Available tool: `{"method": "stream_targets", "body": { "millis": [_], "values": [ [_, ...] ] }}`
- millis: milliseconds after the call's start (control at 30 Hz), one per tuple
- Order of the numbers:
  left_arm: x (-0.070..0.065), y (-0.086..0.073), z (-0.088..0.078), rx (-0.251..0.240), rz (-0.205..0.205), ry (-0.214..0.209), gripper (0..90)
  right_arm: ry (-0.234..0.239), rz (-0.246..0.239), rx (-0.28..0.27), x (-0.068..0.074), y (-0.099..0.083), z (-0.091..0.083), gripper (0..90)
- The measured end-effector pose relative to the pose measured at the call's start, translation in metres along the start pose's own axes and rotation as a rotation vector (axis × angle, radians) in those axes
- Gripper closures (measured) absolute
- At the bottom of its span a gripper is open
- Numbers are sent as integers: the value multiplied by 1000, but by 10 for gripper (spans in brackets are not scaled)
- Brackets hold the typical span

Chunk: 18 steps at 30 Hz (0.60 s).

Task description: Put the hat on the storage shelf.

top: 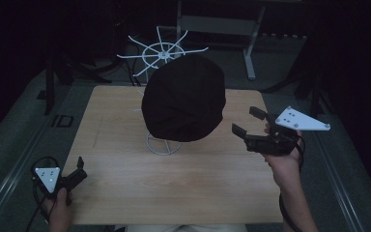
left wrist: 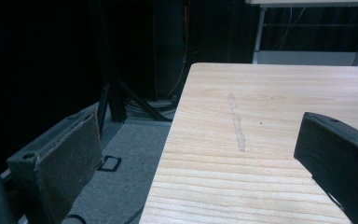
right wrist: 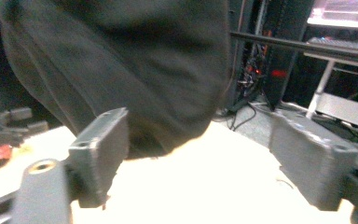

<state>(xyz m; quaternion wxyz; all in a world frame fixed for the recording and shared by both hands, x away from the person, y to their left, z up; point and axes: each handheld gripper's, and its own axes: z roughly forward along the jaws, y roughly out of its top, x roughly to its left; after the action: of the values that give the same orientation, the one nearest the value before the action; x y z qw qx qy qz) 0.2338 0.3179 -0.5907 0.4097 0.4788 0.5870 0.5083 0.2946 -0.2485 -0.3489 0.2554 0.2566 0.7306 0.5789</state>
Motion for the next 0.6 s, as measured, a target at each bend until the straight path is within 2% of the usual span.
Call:
{"method": "stream_targets", "body": {
  "millis": [67, 300, 367, 600],
  "values": [
    [0, 0, 0, 1, -1, 0, 13, 0, 15, 11, -6, -12, 1, 135],
    [0, 0, 0, 0, -4, -1, 13, -39, 46, 134, -24, -60, 9, 134],
    [0, 0, 0, 0, -4, -1, 13, -35, 61, 156, -30, -76, 12, 134],
    [1, 0, 0, 1, -5, 1, 13, -83, 84, 253, -50, -131, 18, 141]
  ]
}}
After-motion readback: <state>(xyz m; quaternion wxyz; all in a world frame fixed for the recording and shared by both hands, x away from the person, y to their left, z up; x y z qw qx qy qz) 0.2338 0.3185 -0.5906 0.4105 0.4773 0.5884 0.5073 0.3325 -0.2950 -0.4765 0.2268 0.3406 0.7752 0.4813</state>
